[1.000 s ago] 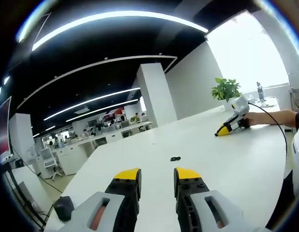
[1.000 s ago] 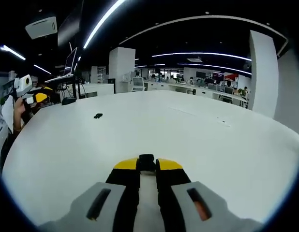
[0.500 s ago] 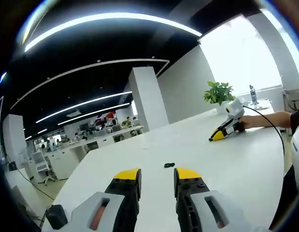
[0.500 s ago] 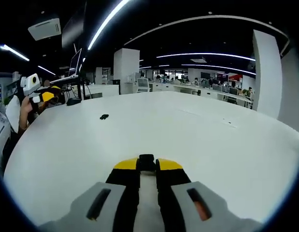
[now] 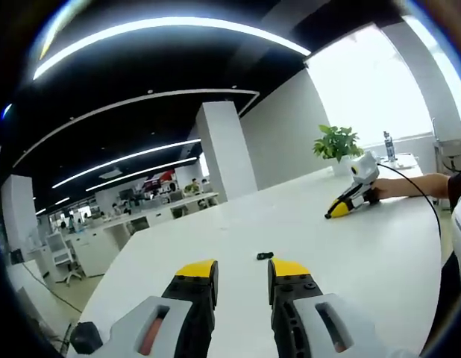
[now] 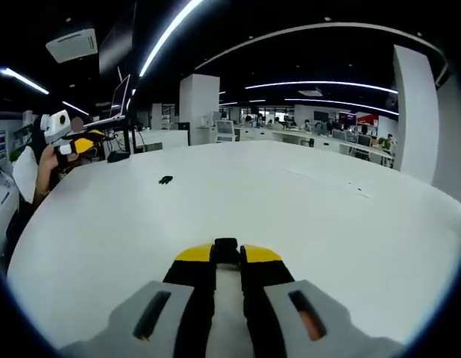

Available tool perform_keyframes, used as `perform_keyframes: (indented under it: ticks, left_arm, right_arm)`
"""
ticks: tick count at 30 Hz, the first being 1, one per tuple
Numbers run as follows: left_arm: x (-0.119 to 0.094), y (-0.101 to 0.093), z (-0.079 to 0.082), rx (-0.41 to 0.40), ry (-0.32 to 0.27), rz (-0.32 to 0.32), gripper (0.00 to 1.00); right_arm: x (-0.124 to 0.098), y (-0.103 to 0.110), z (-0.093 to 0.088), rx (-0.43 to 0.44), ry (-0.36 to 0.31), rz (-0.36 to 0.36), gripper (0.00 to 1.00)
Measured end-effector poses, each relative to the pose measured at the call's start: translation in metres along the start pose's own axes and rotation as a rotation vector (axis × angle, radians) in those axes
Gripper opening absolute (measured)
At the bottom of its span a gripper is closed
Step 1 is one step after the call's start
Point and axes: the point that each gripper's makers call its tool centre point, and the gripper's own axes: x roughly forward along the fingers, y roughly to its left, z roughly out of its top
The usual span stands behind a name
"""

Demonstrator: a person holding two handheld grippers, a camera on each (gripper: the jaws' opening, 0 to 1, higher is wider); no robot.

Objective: Snap the two parts of the plastic buckle together until the buckle closes and remains connected.

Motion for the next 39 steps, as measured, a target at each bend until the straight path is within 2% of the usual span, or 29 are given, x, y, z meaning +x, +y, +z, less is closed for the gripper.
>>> perform_keyframes:
  ticks: [8, 14, 19, 27, 39]
  left_arm:
    - [0.009, 0.005, -0.002, -0.005, 0.013, -0.021, 0.27]
    - [0.013, 0.010, 0.006, 0.016, -0.004, -0.030, 0.26]
    - [0.019, 0.010, 0.007, 0.043, 0.008, -0.052, 0.26]
    - [0.030, 0.011, 0.012, 0.034, 0.002, -0.090, 0.26]
    - [0.043, 0.014, 0.023, 0.055, 0.019, -0.094, 0.26]
  right_arm:
    - [0.000, 0.001, -0.001, 0.002, 0.005, 0.004, 0.14]
    - [-0.001, 0.002, -0.003, 0.003, 0.009, 0.002, 0.14]
    - [-0.001, 0.002, -0.004, 0.002, 0.010, 0.004, 0.14]
    - [-0.001, 0.002, -0.005, 0.004, 0.010, 0.002, 0.14]
    - [0.000, 0.002, -0.006, 0.004, 0.015, 0.005, 0.14]
